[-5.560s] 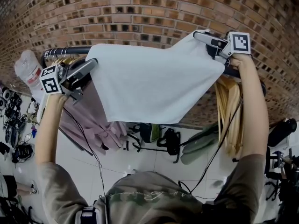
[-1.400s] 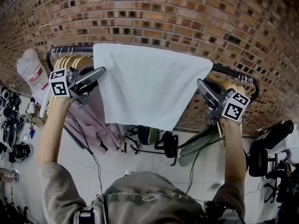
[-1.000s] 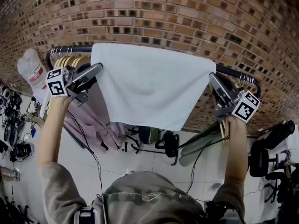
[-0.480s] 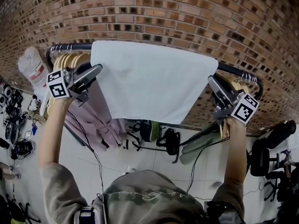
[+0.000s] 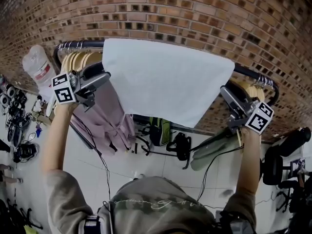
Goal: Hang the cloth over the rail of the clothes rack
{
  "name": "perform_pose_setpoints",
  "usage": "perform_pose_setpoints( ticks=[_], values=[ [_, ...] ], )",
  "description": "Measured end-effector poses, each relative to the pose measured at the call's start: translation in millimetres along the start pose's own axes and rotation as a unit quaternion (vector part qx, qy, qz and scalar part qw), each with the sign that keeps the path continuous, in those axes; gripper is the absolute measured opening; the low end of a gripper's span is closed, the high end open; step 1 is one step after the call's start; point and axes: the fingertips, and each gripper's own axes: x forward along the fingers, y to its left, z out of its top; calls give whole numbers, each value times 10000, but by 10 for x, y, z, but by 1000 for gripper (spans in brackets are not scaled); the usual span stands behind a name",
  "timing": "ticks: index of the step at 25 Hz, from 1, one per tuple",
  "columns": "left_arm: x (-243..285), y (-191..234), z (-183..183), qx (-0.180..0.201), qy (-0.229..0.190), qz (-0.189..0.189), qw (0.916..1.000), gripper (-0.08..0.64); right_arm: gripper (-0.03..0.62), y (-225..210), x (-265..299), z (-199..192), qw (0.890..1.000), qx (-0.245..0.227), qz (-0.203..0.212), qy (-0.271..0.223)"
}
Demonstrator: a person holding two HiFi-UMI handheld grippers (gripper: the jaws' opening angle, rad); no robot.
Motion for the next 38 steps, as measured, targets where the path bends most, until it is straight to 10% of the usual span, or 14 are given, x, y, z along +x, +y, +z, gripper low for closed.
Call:
perform_pose_setpoints(
  ticks=[14,19,23,26,29,38],
  values=[
    [-274,-239,-27,130,32,-34,9999,256,146,119,-123,-117,9986,-256,-450,100],
    [-243,-629,-187,101,384,-782,9962,253,146,401,-24,-151,9987,-317,-397,81],
    [-146,-1071,-484,132,830,-1297,9880,248,146,790,90,-344,9989,-312,-184,312],
    [-124,-1237,-569,-232,593,-1368,9885,10,146,1145,144,-493,9987,-297,103,399],
    [-141,-1361,-691,-507,428,-1351,9886,8,146,1505,174,-688,9974,-231,428,537],
    [-107,-2457,-973,196,436,-1204,9916,8,143,2536,-79,-922,9906,-341,1284,337]
  ],
)
